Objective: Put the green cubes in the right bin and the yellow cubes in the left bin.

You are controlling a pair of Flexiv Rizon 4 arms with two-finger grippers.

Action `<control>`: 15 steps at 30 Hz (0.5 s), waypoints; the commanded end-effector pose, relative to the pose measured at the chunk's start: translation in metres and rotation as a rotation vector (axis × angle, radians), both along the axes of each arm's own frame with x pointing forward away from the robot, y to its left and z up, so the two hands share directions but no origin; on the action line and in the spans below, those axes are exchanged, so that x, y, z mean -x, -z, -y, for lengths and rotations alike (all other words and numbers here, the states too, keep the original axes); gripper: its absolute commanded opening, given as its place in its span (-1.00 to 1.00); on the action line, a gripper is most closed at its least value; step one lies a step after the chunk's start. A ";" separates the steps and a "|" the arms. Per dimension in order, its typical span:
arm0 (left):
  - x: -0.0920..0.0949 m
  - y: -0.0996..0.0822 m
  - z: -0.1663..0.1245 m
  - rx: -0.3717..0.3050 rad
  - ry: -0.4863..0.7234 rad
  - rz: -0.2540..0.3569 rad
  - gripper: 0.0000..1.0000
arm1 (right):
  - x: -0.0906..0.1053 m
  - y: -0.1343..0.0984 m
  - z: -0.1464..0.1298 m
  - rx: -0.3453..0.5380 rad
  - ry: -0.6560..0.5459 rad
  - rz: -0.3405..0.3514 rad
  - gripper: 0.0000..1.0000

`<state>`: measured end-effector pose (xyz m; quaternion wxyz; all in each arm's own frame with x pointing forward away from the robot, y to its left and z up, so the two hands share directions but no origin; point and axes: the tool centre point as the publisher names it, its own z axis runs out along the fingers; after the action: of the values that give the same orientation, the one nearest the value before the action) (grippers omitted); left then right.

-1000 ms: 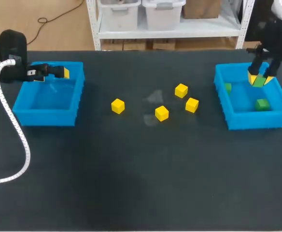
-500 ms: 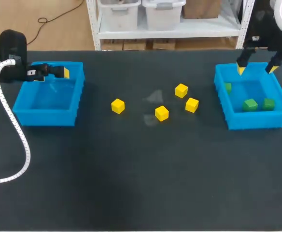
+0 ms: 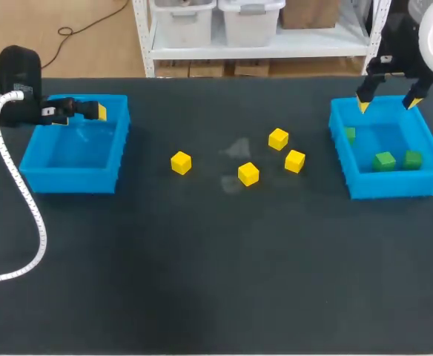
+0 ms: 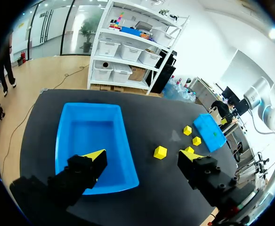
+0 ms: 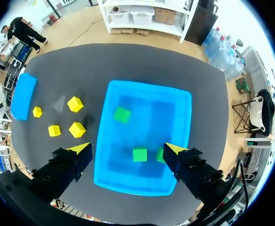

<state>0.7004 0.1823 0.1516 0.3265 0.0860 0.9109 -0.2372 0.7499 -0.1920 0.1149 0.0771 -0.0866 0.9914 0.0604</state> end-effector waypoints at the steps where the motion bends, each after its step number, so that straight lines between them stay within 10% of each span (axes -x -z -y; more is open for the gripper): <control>1: 0.000 0.002 -0.002 0.010 0.006 0.007 1.00 | 0.006 0.000 0.001 -0.013 0.012 0.091 1.00; 15: 0.012 -0.012 0.001 -0.226 0.007 -0.042 1.00 | 0.006 0.000 0.001 -0.013 0.012 0.091 1.00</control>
<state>0.6768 0.1938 0.1538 0.3214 0.1244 0.9204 -0.1846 0.7491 -0.1920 0.1149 0.1052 -0.0851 0.9888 0.0629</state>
